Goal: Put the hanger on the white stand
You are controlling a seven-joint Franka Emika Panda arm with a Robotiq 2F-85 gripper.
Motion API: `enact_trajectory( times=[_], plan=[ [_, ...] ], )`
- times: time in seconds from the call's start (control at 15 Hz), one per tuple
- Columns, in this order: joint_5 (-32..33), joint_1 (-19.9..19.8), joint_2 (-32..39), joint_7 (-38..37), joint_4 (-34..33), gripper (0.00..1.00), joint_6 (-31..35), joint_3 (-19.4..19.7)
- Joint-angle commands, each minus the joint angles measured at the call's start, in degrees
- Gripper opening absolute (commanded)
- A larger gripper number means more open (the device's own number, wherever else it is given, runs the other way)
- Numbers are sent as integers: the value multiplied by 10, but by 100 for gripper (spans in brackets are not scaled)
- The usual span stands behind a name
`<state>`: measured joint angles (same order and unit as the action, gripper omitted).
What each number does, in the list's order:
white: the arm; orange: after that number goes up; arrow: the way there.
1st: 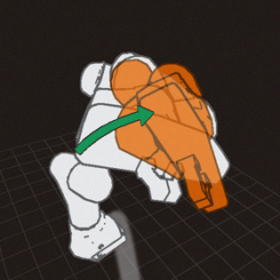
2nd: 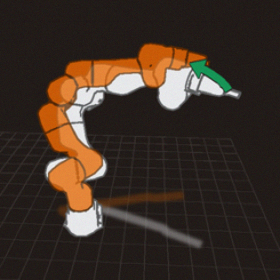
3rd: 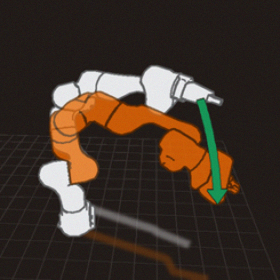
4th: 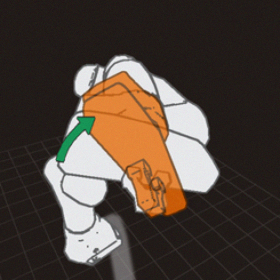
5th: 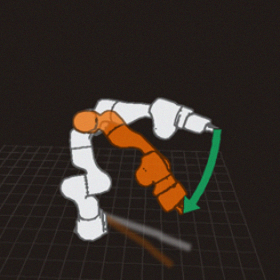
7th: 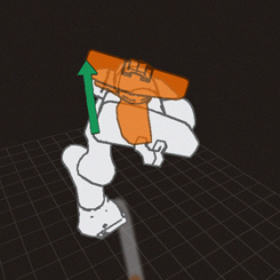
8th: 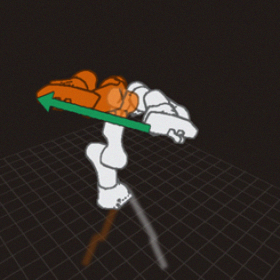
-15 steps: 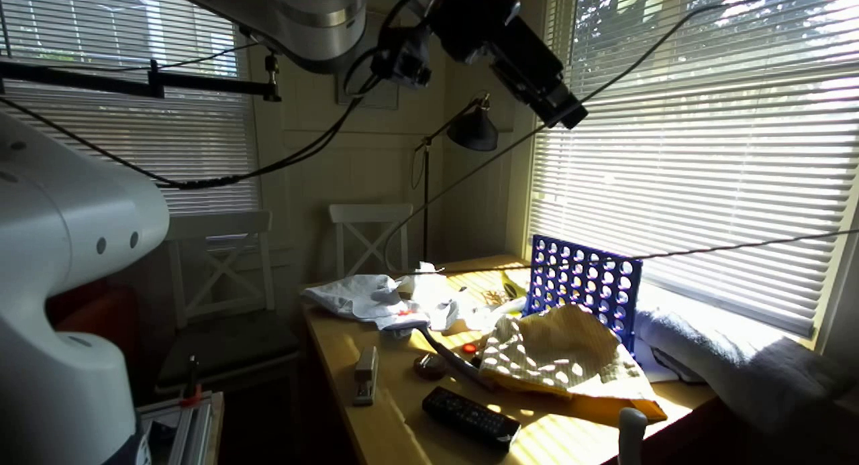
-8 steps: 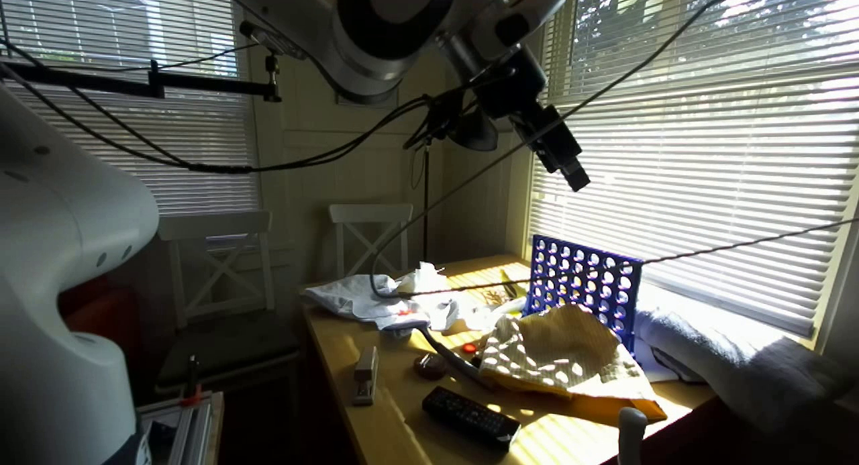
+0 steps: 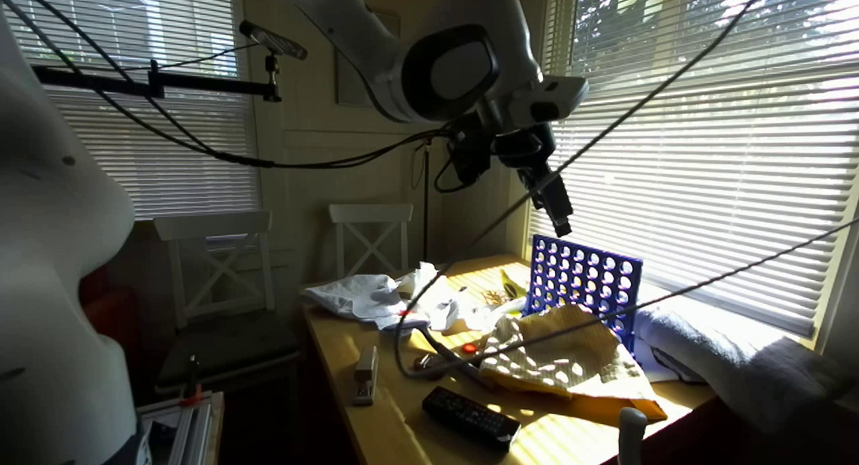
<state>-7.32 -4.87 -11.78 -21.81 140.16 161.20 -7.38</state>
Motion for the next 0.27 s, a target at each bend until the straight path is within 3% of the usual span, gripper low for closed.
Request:
enact_trajectory(
  times=[0.0,0.2],
  plan=[
    [-5,21,13,3,-6,100,0,16],
    [-13,28,30,8,-16,100,1,21]
  ],
)
